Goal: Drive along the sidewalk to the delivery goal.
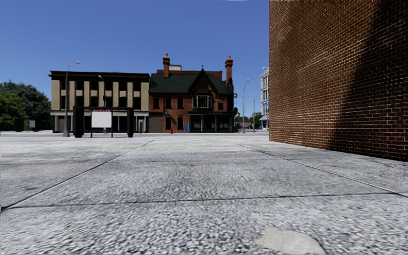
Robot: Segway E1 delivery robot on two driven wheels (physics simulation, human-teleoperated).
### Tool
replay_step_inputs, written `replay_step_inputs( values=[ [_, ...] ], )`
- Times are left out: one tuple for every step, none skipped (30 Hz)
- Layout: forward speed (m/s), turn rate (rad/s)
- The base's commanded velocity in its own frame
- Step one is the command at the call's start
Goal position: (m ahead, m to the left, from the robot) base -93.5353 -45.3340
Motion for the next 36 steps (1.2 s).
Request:
replay_step_inputs(
  values=[
    [1.24, -0.60],
    [1.24, -0.60],
    [1.24, -0.60],
    [1.24, -0.60],
    [1.24, -0.60],
    [1.24, -0.60],
    [1.24, -0.60],
    [1.24, -0.60],
    [1.24, -0.60],
    [1.24, -0.60],
    [1.24, -0.60],
    [1.24, -0.60],
    [1.24, -0.60],
    [1.24, -0.60],
    [1.24, -0.60],
    [1.24, -0.60],
    [1.24, -0.60],
    [1.24, -0.60],
    [1.24, -0.60],
    [1.24, -0.61],
    [1.24, -0.62],
    [1.24, -0.62],
    [1.24, -0.62],
    [1.24, -0.62],
    [1.24, -0.62],
    [1.24, -0.62],
    [1.24, -0.63],
    [1.24, -0.64],
    [1.24, -0.65],
    [1.24, -0.65],
    [1.24, -0.66],
    [1.24, -0.66],
    [1.24, -0.69],
    [1.24, -0.73],
    [1.24, -0.76],
    [1.24, -0.76]
  ],
)
